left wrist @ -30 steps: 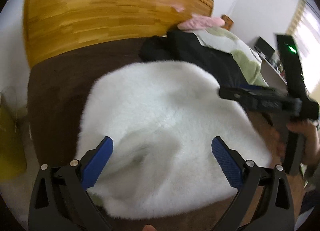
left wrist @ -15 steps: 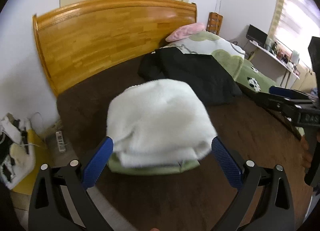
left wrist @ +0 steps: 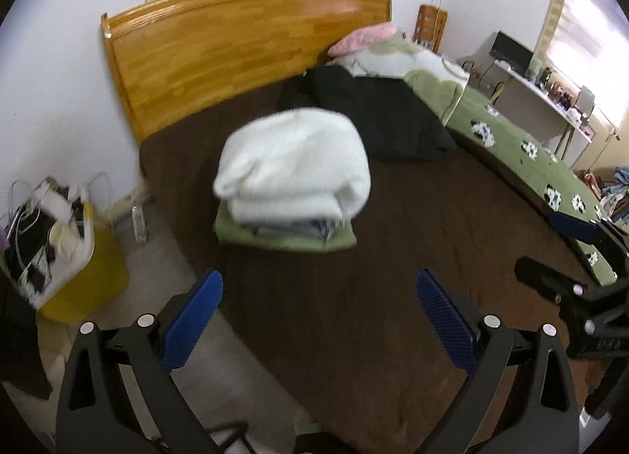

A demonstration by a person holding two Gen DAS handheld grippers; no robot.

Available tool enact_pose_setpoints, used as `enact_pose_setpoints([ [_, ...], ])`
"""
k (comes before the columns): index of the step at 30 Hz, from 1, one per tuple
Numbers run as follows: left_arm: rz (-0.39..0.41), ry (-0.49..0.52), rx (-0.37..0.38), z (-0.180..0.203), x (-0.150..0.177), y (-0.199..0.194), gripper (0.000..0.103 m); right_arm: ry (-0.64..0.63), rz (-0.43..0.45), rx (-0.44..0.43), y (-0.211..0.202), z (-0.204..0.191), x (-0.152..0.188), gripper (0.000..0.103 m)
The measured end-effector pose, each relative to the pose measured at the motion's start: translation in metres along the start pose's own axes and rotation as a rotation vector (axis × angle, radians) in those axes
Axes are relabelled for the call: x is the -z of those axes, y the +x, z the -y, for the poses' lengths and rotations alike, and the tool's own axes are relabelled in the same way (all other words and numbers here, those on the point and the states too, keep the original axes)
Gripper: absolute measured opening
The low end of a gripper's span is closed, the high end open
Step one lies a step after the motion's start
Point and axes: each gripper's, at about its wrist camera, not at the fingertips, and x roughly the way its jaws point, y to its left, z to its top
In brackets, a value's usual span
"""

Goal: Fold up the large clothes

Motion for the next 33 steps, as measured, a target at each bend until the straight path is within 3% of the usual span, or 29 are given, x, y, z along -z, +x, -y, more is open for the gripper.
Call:
enact_pose_setpoints([
  [10, -0.018, 0.026, -0.012, -0.003, 0.043, -0.027, 0.096, 0.038, -0.011, 0.017, -0.021, -0.024, 0.038, 0.097],
  [25, 0.023, 0.021, -0.024, -0.011, 0.037, -0.024, 0.096, 0.025, -0.001, 0.039, -0.015, -0.029, 0.028, 0.097],
  [33, 0.004, 0.037, -0.023, -0.008, 0.033, -0.016, 0.096, 0.038, -0.023, 0.026, -0.008, -0.025, 0.027, 0.097],
])
